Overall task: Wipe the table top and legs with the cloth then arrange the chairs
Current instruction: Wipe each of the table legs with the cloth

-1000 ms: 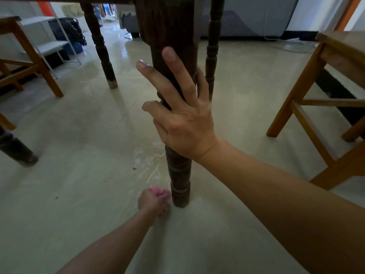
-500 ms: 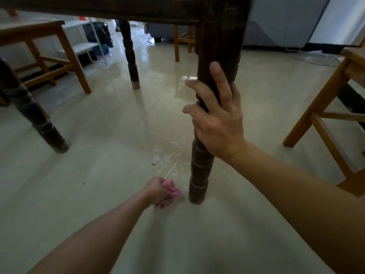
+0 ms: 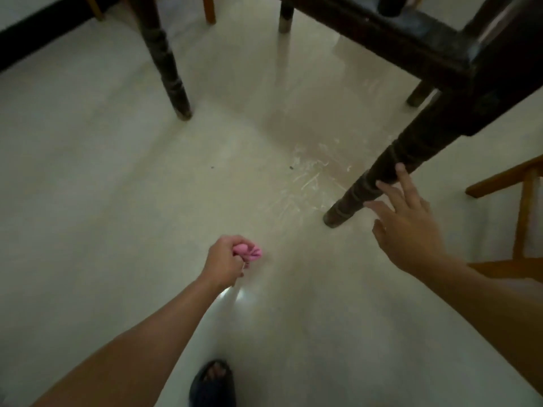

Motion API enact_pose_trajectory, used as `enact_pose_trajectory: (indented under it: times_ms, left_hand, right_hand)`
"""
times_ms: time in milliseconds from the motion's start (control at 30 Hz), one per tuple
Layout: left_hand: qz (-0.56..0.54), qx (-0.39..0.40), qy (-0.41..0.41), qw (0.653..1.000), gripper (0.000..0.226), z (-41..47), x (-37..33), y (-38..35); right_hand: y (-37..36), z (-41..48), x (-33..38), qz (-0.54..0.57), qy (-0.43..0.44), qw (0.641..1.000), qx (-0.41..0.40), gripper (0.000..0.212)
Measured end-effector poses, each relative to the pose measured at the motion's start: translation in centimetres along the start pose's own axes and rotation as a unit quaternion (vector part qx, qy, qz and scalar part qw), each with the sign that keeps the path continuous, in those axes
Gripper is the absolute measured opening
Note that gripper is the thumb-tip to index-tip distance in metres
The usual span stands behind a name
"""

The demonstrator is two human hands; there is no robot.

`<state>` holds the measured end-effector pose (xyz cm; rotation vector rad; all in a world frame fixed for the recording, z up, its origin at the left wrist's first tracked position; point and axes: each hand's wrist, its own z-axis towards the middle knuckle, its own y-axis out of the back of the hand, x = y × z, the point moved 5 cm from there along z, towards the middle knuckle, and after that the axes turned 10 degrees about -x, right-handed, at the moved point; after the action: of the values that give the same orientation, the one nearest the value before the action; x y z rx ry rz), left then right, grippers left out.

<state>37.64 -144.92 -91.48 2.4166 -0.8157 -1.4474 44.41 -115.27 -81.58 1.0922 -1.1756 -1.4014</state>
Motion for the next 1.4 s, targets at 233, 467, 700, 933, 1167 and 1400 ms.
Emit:
enact_pose_trajectory:
  times_ms: [233, 467, 700, 933, 1167, 1400]
  left_hand:
    - [-0.146, 0.000, 0.117, 0.982, 0.024, -9.9, -8.2, 11.9]
    - [-0.193, -0.046, 0.107, 0.974, 0.046, -16.7, -19.6, 26.9]
    - [-0.216, -0.038, 0.028, 0.975, 0.028, -20.3, -32.8, 39.2]
    - [-0.265, -0.022, -0.018, 0.964, 0.035, -19.3, -43.2, 46.9]
    - [-0.218, -0.105, -0.049, 0.969, 0.028, -11.3, -49.8, 54.0]
    - [-0.066, -0.248, -0.051, 0.965, 0.032, -3.4, -52.8, 62.3]
  right_hand:
    - [8.7, -2.8, 7.9, 0.148, -0.079, 0.917, 0.363, 0.028]
    - [25.1, 3.9, 16.5, 0.292, -0.168, 0.875, 0.347, 0.032]
    - [42.4, 15.1, 25.7, 0.526, -0.132, 0.792, 0.281, 0.072]
    - [51.0, 25.1, 28.7, 0.531, -0.046, 0.811, 0.241, 0.008]
    - [52.7, 38.7, 29.1, 0.619, -0.115, 0.732, 0.263, 0.012]
    - [55.9, 50.9, 33.4, 0.557, -0.029, 0.810, 0.179, 0.006]
